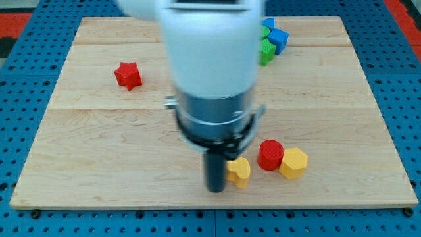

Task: Move the yellow hexagon right side of the yellow heart

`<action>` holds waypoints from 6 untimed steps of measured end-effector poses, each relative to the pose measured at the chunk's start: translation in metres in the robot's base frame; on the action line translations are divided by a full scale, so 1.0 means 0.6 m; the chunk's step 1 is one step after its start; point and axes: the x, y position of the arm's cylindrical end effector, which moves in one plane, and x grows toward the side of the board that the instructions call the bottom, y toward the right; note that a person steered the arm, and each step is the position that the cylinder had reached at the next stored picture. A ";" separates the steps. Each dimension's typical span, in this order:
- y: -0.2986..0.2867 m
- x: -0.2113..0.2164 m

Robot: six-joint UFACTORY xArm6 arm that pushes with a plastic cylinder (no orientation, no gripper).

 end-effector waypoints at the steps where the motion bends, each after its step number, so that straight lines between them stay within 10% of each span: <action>1: 0.084 -0.012; 4: 0.177 0.013; 6: -0.099 -0.006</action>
